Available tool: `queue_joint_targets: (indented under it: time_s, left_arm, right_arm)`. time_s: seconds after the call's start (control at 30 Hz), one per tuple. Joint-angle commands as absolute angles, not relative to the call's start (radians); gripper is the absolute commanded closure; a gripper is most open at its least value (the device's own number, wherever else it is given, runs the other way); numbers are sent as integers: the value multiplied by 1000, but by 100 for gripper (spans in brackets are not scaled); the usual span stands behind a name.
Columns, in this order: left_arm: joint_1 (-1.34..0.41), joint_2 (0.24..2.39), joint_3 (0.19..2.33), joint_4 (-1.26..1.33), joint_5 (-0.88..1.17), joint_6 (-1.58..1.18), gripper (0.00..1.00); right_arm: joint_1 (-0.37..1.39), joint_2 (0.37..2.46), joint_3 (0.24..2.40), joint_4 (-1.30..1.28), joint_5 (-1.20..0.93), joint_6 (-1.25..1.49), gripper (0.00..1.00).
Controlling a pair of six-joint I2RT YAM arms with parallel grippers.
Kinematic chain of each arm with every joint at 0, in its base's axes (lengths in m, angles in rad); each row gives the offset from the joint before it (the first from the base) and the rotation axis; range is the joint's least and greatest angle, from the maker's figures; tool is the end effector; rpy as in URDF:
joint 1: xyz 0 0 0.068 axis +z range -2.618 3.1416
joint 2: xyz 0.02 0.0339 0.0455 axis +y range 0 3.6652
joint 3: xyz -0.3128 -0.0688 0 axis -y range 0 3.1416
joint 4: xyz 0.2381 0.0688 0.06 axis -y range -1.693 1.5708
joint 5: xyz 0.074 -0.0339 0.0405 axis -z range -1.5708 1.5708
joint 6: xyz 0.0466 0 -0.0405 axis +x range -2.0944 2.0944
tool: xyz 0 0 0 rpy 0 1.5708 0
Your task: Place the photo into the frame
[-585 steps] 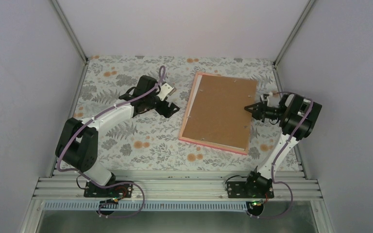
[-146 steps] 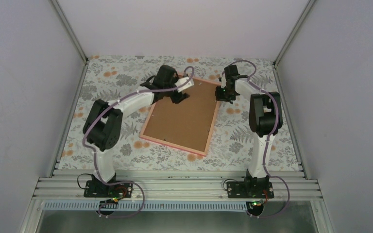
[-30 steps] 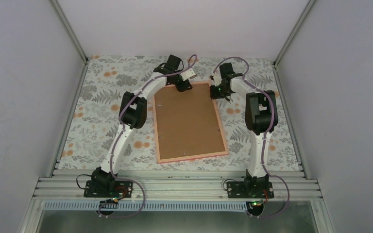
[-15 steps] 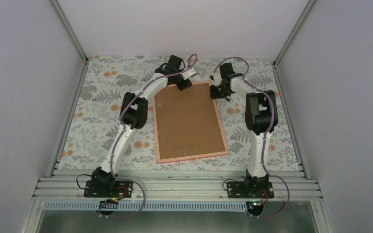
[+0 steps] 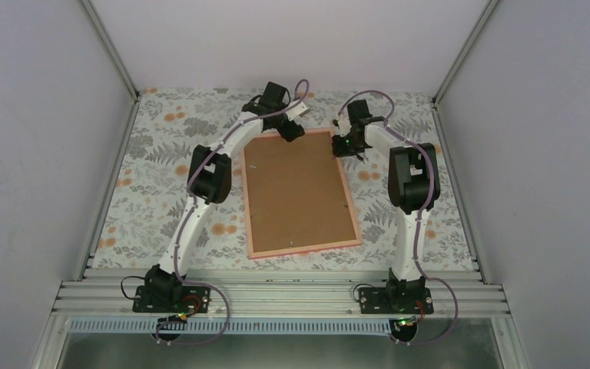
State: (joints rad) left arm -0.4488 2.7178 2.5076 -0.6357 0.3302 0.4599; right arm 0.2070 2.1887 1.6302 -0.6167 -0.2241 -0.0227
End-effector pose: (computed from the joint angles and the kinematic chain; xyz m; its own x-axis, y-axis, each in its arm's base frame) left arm 0.5600 -0.2864 0.1627 -0.3362 0.6279 -0.7019 0.8407 0.5360 0.0768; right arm 0.4686 0.1090 0.1830 -0.8964 -0.2109 -0.3899 -0.3046 0.9320 0.1963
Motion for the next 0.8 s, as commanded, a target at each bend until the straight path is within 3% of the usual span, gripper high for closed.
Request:
queue_joint_targets:
  time_s: [0.0,0.03,0.07,0.23,0.37,0.4,0.47,0.53,0.77]
  left_arm:
    - [-431,2532,2500,-611,349,465,9]
    - [-425,2495,2466,-600,350,471,1]
    - [-417,2456,2435,-591,353,476,0]
    - [-327,2261,2140,-559,505,562,0]
    - [-273,2116,1925,-551,508,629,0]
    - [-263,2084,1876,-553,508,639,0]
    - [-244,2022,1771,-529,484,629,0]
    - [-226,1967,1681,-513,475,591,0]
    - [-217,1823,1391,-504,472,708,0]
  right_arm:
    - [209,2228,1579,-640,-202,-53,96]
    - [210,2226,1576,-638,-202,-51,96]
    - [209,2225,1576,-638,-201,-51,96]
    - [210,2221,1578,-634,-197,-49,96]
    - [209,2215,1584,-638,-184,-49,93]
    - [208,2205,1583,-639,-179,-54,80]
    - [207,2172,1570,-628,-188,-71,44]
    - [206,2132,1560,-614,-206,-89,24]
    - [213,2033,1603,-626,-363,-205,13]
